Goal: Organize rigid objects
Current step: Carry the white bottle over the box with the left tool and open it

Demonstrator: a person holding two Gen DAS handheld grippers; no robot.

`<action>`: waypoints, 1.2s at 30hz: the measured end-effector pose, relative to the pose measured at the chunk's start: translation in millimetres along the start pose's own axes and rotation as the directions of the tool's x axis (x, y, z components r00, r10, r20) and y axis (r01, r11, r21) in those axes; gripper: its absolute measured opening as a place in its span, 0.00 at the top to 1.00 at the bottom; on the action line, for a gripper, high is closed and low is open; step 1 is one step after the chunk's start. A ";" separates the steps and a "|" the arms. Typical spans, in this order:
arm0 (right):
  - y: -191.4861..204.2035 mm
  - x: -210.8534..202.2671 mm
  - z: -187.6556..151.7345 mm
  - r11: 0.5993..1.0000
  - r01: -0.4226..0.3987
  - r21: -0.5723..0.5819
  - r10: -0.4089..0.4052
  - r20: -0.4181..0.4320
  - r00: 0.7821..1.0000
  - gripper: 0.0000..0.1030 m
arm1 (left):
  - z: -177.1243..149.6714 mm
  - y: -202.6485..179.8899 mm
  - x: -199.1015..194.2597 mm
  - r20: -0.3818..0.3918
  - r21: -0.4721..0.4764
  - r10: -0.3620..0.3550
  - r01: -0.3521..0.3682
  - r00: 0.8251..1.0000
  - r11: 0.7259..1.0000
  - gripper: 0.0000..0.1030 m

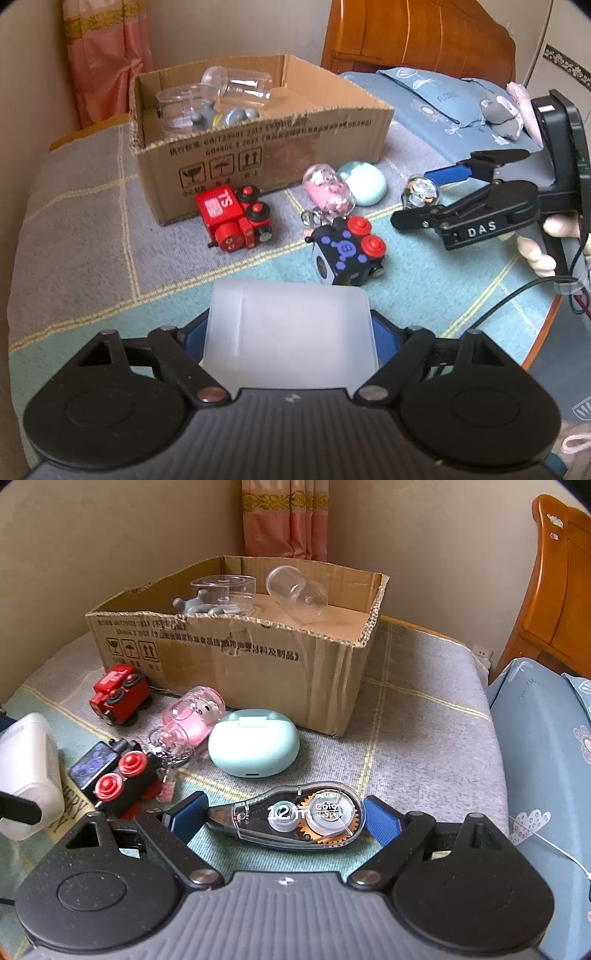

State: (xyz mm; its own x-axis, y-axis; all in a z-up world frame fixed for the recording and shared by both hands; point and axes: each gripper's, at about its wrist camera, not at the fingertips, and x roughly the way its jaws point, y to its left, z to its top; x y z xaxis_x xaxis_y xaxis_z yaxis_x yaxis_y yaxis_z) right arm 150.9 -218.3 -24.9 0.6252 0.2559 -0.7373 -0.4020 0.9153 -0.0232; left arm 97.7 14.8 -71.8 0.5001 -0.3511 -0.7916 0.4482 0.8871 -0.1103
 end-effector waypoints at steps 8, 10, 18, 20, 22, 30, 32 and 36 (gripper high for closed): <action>5.2 -31.0 11.5 0.998 -0.011 -0.059 0.013 0.034 0.999 0.10 | 20.0 -0.4 -21.9 0.030 0.023 0.024 -0.025 0.999 0.999 0.19; 6.3 -38.7 16.6 0.998 -0.018 -0.068 0.022 0.051 0.998 0.10 | 28.2 -0.6 -27.4 0.043 0.037 0.032 -0.033 0.999 0.999 0.19; 11.4 -58.7 33.3 0.994 -0.037 -0.100 0.049 0.114 0.992 0.10 | 69.6 -1.0 -37.5 0.087 0.073 0.042 -0.048 0.995 0.996 0.19; 11.5 -59.8 37.2 0.994 -0.036 -0.105 0.049 0.124 0.991 0.10 | 82.6 -1.7 -36.7 0.096 0.082 0.041 -0.049 0.994 0.995 0.19; 11.9 -62.1 41.2 0.993 -0.034 -0.113 0.049 0.131 0.990 0.10 | 99.0 -2.1 -34.2 0.112 0.096 0.033 -0.044 0.993 0.994 0.19; 6.5 -68.1 61.3 0.990 -0.035 -0.136 0.057 0.165 0.985 0.10 | 160.2 0.8 -3.4 0.125 0.116 0.024 -0.039 0.992 0.993 0.19; 4.9 -68.2 66.8 0.989 -0.030 -0.144 0.054 0.171 0.984 0.10 | 173.9 3.0 6.2 0.128 0.103 0.017 -0.030 0.992 0.994 0.19; -0.2 -68.0 75.9 0.989 -0.019 -0.150 0.046 0.181 0.982 0.10 | 194.6 3.9 28.1 0.127 0.097 0.015 -0.028 0.992 0.995 0.19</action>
State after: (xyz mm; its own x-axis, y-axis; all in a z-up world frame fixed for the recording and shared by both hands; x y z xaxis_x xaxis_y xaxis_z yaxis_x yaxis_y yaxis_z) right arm 159.3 -212.3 76.5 0.7168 0.3499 -0.6031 -0.5094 0.8534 -0.1103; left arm 257.7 -49.8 22.4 0.5968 -0.3728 -0.7105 0.5039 0.8633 -0.0297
